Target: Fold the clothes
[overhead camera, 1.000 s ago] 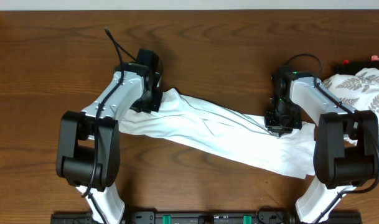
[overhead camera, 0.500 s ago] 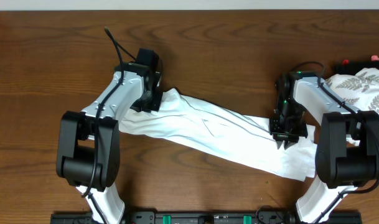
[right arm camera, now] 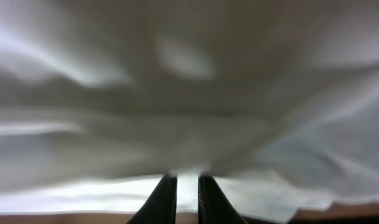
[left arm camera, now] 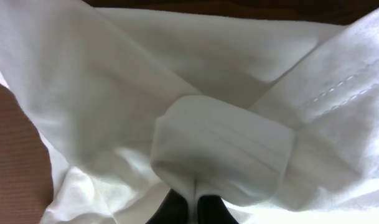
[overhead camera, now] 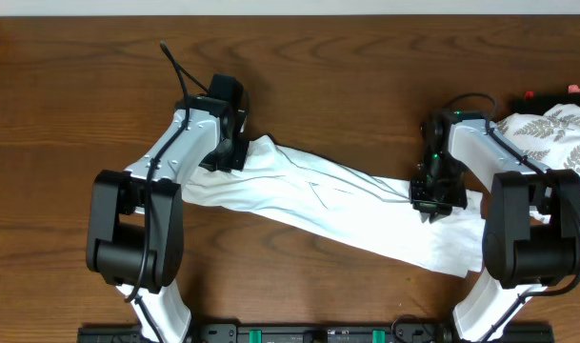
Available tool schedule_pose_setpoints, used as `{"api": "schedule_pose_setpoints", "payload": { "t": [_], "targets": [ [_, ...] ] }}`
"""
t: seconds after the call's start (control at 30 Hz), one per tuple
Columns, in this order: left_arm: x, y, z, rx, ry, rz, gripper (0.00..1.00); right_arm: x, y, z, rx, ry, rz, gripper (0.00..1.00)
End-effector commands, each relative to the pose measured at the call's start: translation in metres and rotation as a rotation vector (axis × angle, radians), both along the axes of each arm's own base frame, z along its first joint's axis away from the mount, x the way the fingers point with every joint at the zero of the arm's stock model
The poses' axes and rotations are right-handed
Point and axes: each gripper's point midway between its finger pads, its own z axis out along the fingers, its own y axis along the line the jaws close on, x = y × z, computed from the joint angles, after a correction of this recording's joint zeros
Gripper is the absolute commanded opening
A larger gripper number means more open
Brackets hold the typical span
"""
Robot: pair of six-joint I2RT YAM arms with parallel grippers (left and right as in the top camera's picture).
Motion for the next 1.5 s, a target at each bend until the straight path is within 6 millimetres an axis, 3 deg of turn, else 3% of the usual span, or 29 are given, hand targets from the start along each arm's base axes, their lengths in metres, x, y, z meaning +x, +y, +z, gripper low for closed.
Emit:
{"api": "schedule_pose_setpoints", "payload": {
  "t": [0.0,0.17,0.27,0.47,0.67,0.77,0.97,1.23,1.37,1.47],
  "targets": [
    [-0.002,0.003,-0.004,0.012,0.012,0.031,0.06,0.003,-0.002,-0.001,-0.007,-0.015,-0.048,0.13],
    [-0.001,0.009,-0.004,0.008,0.013,0.066,0.06,-0.011,-0.003,0.003,-0.011,0.043,-0.041,0.24],
    [-0.002,0.014,-0.005,0.009,0.021,0.086,0.06,-0.022,-0.004,0.004,-0.012,0.084,-0.034,0.25],
    [-0.004,0.015,-0.005,0.010,0.028,0.090,0.06,-0.013,-0.003,-0.028,-0.003,-0.020,-0.036,0.28],
    [-0.004,0.015,-0.005,0.010,0.028,0.090,0.06,0.014,-0.002,-0.054,0.005,-0.184,-0.033,0.27],
    [-0.004,0.015,-0.005,0.010,0.028,0.090,0.06,0.040,-0.001,-0.059,0.011,-0.296,-0.032,0.27],
    [-0.005,0.016,-0.005,0.011,0.031,0.090,0.06,0.086,0.003,-0.058,0.033,-0.486,-0.034,0.27],
    [-0.005,0.016,-0.005,0.011,0.031,0.091,0.06,0.114,0.005,-0.052,0.045,-0.601,0.032,0.34],
    [-0.005,0.016,-0.005,0.011,0.031,0.091,0.06,0.124,0.005,-0.038,0.046,-0.622,0.035,0.37],
    [-0.004,0.016,-0.005,0.012,0.030,0.090,0.06,0.140,0.006,-0.004,0.049,-0.675,0.058,0.43]
  ]
}}
